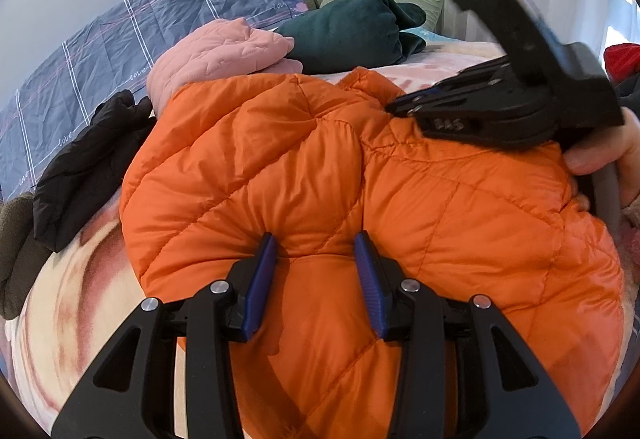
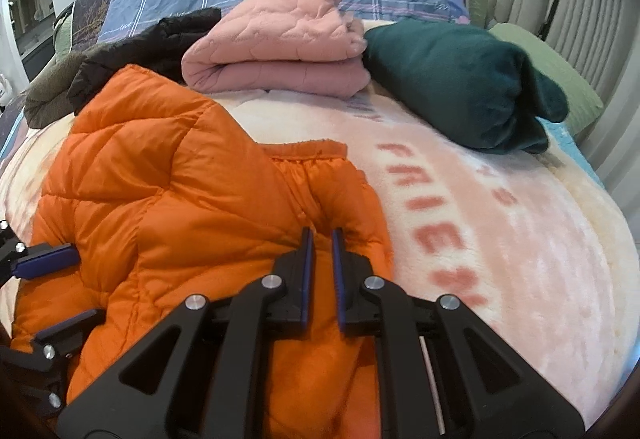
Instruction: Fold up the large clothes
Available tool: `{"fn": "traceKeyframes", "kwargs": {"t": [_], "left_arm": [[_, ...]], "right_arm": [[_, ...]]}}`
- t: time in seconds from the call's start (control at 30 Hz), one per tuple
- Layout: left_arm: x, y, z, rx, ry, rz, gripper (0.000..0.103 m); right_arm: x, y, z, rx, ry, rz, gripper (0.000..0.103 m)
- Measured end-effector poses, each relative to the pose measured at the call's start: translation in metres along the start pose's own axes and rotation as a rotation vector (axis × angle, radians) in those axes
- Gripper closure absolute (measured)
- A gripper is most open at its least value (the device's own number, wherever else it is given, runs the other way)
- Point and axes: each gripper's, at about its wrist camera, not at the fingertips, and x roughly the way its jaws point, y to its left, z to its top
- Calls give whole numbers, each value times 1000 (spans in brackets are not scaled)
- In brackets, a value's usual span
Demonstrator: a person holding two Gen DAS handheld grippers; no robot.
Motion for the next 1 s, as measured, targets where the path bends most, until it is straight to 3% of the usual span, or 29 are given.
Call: {"fn": "traceKeyframes", "kwargs": {"t": [0.07,0.17,0.33,0.5,0.73,0.87,1.0], "left_arm": [[0,-1,0,0,-1,1,61],[0,-1,0,-4,-2,2,61],[-2,-3,1,-12,-6,4,61],[-4,-4,0,-12,-5,11,61],[-4,-4,0,-12,-6,12,60],[-5,-3,0,-14,-7,12,60],[-6,-2,0,-11,-6,13,60]], "right_arm": [[-11,-1,-2,0,-16,-15,88],[-32,-4,-6,2,-46,-41,72],[-75,-14,-21,48,-81,-31,65],[-114,-19,-50,99,-92,0,40],[-137,-23,-102,217,-19,65,27],[-130,-35,-136,383,61,197,24],[-123,-42,-158,511,115,276,22]]}}
